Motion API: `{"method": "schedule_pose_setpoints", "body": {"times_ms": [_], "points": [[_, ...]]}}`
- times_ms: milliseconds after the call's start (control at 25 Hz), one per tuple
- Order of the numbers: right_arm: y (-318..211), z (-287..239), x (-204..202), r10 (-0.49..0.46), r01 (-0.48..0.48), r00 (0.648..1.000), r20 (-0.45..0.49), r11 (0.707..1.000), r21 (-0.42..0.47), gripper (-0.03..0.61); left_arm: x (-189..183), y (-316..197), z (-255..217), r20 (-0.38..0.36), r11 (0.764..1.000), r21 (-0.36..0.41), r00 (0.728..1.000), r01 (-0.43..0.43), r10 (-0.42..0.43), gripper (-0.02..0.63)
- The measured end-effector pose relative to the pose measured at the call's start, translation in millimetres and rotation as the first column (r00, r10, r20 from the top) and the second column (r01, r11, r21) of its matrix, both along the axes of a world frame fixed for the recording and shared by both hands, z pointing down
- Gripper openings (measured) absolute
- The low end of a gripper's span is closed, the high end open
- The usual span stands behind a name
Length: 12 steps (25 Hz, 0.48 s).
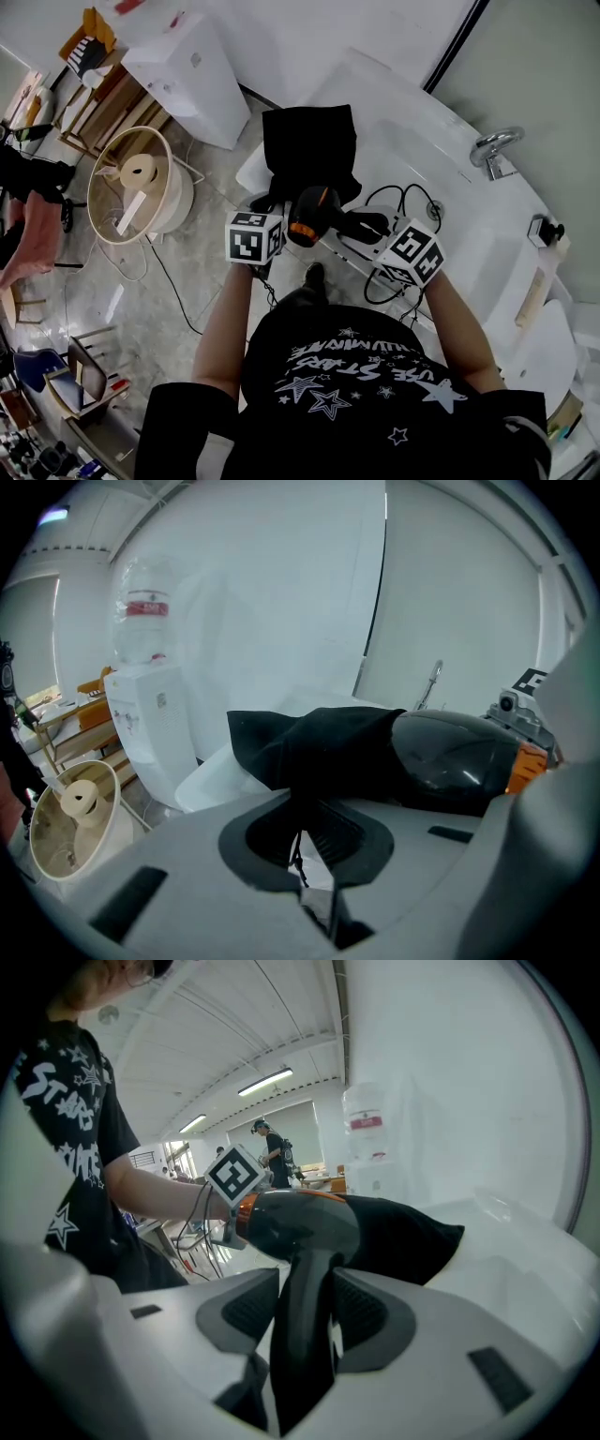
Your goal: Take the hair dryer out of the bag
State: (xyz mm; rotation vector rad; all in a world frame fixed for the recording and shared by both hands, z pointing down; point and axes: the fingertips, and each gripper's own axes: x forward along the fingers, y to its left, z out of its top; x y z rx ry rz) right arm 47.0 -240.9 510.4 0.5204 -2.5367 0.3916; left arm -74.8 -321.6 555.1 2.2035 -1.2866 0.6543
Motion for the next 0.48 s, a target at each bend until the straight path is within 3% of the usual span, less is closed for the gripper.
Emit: {"method": "schedule_pose_setpoints", "body": {"times_ms": [480], "points": [[52,-13,16,-0.012,0.012,0.999,0.053,1.000,-0.007,0.183,13,23,-2,0.033,1.000,-0.005,0.999,0.015,-0.015,0.026]]}}
